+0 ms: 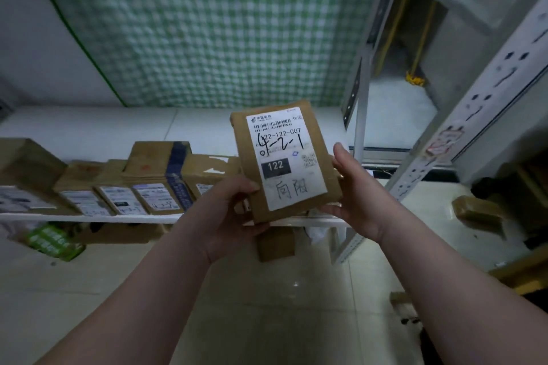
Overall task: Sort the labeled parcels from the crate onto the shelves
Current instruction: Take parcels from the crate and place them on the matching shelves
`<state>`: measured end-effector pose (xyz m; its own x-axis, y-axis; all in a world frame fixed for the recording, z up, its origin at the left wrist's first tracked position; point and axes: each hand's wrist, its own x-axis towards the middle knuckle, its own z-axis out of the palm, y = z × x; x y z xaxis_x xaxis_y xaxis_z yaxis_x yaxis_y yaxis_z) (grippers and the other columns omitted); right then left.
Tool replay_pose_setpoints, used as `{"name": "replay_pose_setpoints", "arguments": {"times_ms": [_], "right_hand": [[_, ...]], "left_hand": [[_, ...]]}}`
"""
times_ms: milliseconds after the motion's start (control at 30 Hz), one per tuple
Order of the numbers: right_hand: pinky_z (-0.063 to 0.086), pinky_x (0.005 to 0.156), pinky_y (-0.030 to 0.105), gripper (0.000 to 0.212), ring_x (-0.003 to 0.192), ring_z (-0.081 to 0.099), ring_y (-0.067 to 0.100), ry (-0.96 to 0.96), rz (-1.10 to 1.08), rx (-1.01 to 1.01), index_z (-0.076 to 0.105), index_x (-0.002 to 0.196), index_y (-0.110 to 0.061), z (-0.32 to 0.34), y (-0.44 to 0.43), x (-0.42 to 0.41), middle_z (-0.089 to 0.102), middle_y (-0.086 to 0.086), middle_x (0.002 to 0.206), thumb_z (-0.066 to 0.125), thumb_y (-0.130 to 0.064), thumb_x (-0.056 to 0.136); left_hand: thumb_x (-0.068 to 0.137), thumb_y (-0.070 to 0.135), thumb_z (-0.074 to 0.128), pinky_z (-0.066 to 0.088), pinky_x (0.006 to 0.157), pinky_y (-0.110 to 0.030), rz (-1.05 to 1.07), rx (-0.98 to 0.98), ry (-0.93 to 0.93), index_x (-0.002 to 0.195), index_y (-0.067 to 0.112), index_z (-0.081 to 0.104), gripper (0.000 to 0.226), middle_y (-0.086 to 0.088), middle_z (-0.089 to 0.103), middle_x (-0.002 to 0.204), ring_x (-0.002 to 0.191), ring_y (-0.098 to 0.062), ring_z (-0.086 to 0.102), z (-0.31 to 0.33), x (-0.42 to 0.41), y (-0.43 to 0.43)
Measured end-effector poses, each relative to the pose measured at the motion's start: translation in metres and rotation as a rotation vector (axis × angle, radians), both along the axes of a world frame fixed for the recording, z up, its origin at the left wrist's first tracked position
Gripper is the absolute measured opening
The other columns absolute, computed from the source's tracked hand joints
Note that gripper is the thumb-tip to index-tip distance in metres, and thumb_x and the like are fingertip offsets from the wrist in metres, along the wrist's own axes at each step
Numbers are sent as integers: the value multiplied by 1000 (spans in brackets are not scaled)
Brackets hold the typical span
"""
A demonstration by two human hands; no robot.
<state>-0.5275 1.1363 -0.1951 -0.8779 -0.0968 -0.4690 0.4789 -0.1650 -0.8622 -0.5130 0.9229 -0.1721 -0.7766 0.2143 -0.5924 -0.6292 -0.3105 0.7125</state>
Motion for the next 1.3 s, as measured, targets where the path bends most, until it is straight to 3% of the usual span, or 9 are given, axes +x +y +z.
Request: {"name": "replay_pose_setpoints", "arguments": {"times_ms": [100,300,433,533,700,800,1000,1167,1300], "right_hand": [[49,99,41,68,116,62,25,76,75,51,64,123,-32,37,-4,11,70,4,120,57,-71,68],[54,86,38,71,106,68,21,187,166,61,52,132,-29,102,-20,28,73,-1,114,74,-57,71],[53,88,37,76,104,69,16,294,241,67,47,136,-32,152,-35,35,73,-3,112,80,-45,68],[50,95,43,101,111,66,19,371,276,89,40,142,-31,192,-49,36,72,-4,115,85,-46,53],[48,99,50,89,110,67,20,506,276,79,39,142,-32,247,-70,36,72,-1,115,80,-33,63],[43,103,55,91,108,68,20,596,236,104,43,138,-35,275,-77,33,71,-2,118,84,-34,56],[54,72,36,97,103,68,18,746,55,41,41,140,-29,341,-71,12,74,-3,110,86,-13,56],[39,107,55,86,105,66,15,842,-91,2,39,130,-30,397,-50,-11,74,-5,104,84,-13,60],[49,99,45,79,101,68,17,863,-160,32,33,139,-25,413,-40,-32,72,-1,105,76,-8,75]], "left_hand": [[62,17,58,43,94,-46,-27,-11,51,121,7,61,60,-15,66,120,108,-34,58,31,7,-6],[56,14,62,46,86,-46,-191,-11,232,113,14,67,57,-15,67,117,105,-36,59,94,22,-32],[52,16,67,45,96,-49,-280,-52,395,122,18,62,71,-12,66,122,114,-32,61,144,33,-57],[47,15,70,55,81,-40,-275,-71,481,120,16,62,74,-11,68,119,105,-24,66,181,36,-78],[51,8,68,55,62,-29,-244,-100,600,107,18,69,57,-12,67,104,82,-17,69,237,41,-100],[61,6,58,52,74,-34,-214,-144,685,114,19,64,55,-6,73,101,88,-18,69,263,37,-103],[63,23,71,47,83,-37,-21,-363,814,126,23,59,64,0,66,121,116,-18,57,311,11,-95],[89,13,62,49,91,-38,87,-493,890,118,23,59,31,2,61,115,110,-17,55,343,-15,-92],[90,12,60,51,81,-34,86,-562,873,114,21,62,26,-4,63,111,96,-16,56,347,-34,-91]]}}
